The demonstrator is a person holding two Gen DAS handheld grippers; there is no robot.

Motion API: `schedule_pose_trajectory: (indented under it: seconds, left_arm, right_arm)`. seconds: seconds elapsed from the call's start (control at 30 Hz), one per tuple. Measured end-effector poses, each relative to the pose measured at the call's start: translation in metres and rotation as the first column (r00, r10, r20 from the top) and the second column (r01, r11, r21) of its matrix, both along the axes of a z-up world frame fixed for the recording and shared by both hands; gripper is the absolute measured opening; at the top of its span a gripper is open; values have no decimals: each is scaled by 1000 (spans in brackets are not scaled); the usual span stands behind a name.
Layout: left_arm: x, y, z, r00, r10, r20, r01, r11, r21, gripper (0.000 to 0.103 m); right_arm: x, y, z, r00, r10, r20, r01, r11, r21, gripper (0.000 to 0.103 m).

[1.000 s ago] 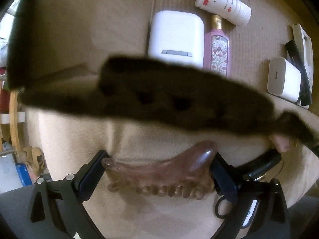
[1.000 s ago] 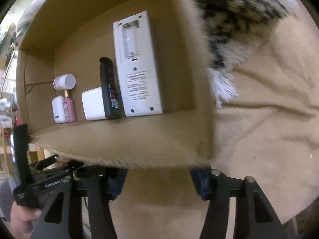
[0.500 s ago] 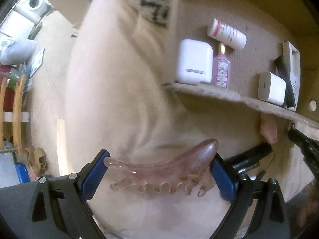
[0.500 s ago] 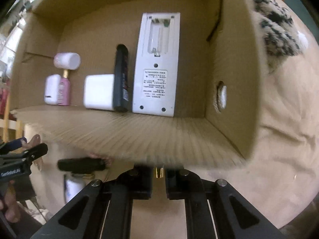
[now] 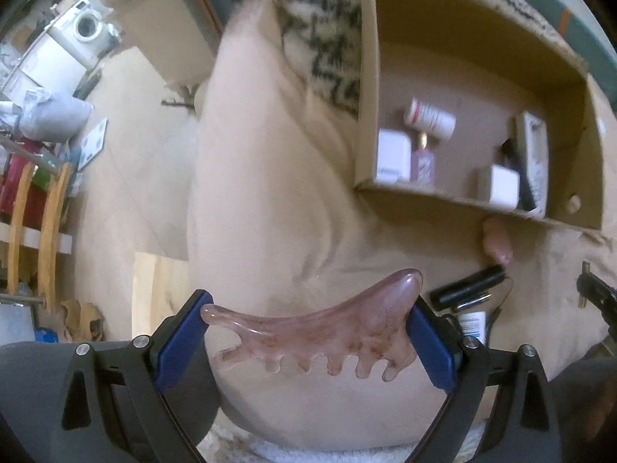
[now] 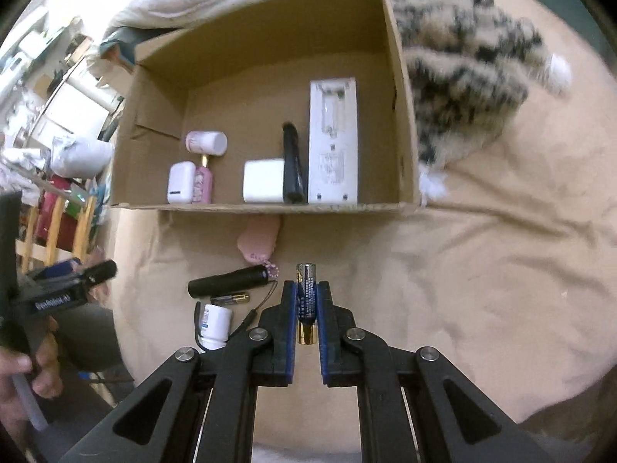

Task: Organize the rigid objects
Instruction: 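Carry the pink comb and battery over the box with both grippers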

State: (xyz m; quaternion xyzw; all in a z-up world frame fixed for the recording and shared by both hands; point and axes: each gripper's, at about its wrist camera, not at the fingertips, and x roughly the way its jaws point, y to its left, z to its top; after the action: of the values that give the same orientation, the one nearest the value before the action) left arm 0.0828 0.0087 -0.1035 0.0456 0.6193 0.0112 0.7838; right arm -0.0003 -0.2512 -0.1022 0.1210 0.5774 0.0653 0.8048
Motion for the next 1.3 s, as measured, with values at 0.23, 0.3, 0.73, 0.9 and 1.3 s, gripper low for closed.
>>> schedule_pose_trajectory:
  seconds: [0.23, 0.3, 0.73, 0.9, 1.3]
  left_arm:
    - [3, -16, 63, 992, 0, 123, 7, 998, -59, 96]
    - [14, -15, 68, 987, -14, 158, 23, 998, -57, 96]
    - [55, -67, 113, 921, -124, 368, 157, 986, -63, 96]
    - [65, -91, 109, 897, -194, 397, 236, 970, -59, 96]
    - [95, -111, 31, 934, -188, 304, 228, 969, -99, 96]
  right_arm:
    - [-2, -3, 51, 986, 4, 164, -4, 1000, -1, 11]
    - [3, -6, 60, 982, -13, 189, 10, 1000, 14, 11]
    - [62, -24, 92, 957, -58, 284, 53, 998, 24, 11]
    - [84, -27, 79, 956, -76, 282, 69, 997, 33, 11]
    - [96, -16, 21, 983, -53, 175, 54, 998, -6, 11]
